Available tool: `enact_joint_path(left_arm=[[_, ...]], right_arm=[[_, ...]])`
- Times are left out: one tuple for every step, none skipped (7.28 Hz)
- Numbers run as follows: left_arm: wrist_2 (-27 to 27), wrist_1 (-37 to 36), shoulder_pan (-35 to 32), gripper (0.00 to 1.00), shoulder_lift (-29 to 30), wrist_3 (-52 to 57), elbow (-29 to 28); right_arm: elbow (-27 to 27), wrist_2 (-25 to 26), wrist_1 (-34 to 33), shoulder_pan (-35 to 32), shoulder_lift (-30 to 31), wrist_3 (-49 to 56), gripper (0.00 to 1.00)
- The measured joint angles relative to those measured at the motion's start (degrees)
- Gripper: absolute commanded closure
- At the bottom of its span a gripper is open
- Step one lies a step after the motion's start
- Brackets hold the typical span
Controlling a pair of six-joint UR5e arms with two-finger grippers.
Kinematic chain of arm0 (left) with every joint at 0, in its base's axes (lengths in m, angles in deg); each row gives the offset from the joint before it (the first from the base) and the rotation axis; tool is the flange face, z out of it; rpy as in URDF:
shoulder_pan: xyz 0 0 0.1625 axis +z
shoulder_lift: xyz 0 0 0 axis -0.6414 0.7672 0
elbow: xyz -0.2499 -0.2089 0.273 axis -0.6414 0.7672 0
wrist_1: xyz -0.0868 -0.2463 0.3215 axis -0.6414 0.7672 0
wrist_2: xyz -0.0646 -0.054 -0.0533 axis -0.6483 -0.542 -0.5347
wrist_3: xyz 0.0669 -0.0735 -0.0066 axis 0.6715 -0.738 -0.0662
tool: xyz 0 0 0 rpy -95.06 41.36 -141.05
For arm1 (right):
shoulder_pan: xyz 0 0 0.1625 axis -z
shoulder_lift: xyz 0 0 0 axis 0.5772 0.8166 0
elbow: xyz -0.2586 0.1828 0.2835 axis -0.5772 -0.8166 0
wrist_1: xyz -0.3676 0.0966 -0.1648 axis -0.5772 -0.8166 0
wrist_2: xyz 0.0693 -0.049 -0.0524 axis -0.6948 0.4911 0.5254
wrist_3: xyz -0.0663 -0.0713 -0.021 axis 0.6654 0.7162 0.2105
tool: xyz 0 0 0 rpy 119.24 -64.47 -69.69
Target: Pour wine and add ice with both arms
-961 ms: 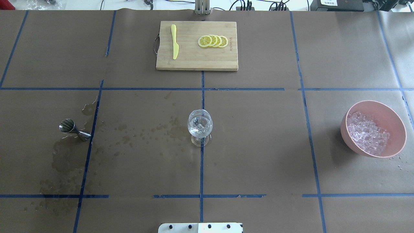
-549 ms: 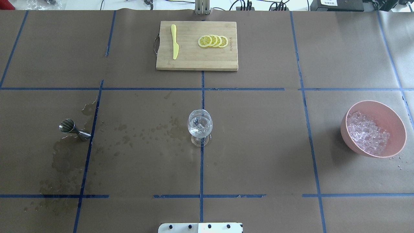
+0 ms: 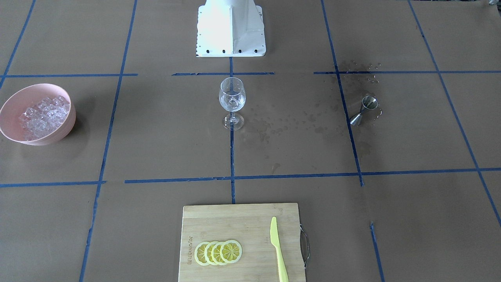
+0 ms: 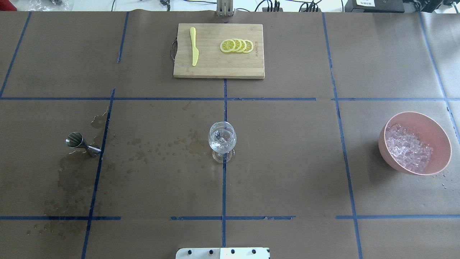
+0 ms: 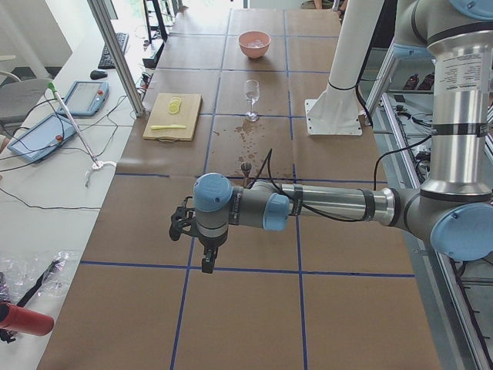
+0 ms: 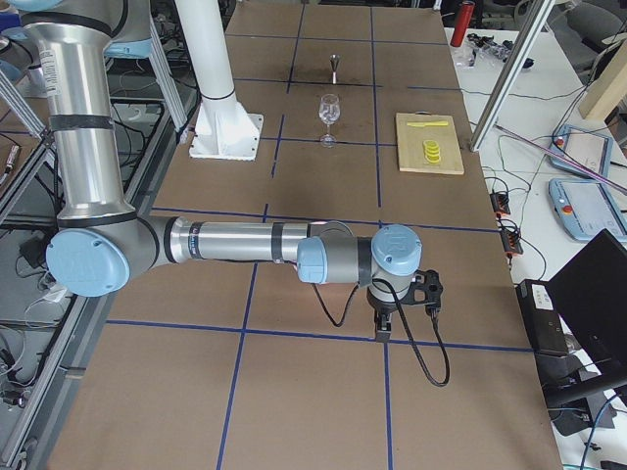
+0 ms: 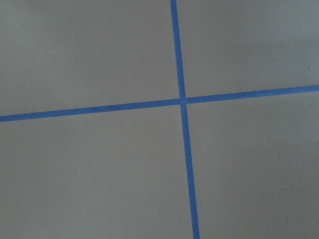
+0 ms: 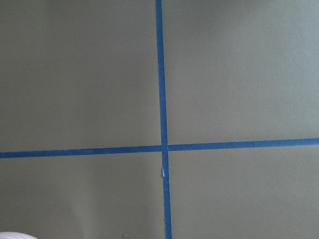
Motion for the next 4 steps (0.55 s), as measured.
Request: enact_joint_path(left_arm=[[0.04, 0.09, -1.28, 0.0, 0.73, 0.01, 0.01], [0.1, 0.12, -1.9, 0.0, 1.58, -0.01, -0.02], [0.14, 0.12, -2.13, 0.0, 2.18, -0.08, -0.09], [0.14, 0.13, -2.21, 0.0, 2.48, -0.12, -0.18]], right_arm=[[0.02, 0.0, 0.02, 0.0, 0.0, 0.0, 0.0], [0.02, 0.0, 0.03, 0.0, -0.01, 0.0, 0.0], [0.02, 0.0, 0.03, 0.0, -0.01, 0.0, 0.0], [0.02, 0.0, 0.03, 0.0, -0.03, 0.0, 0.0]])
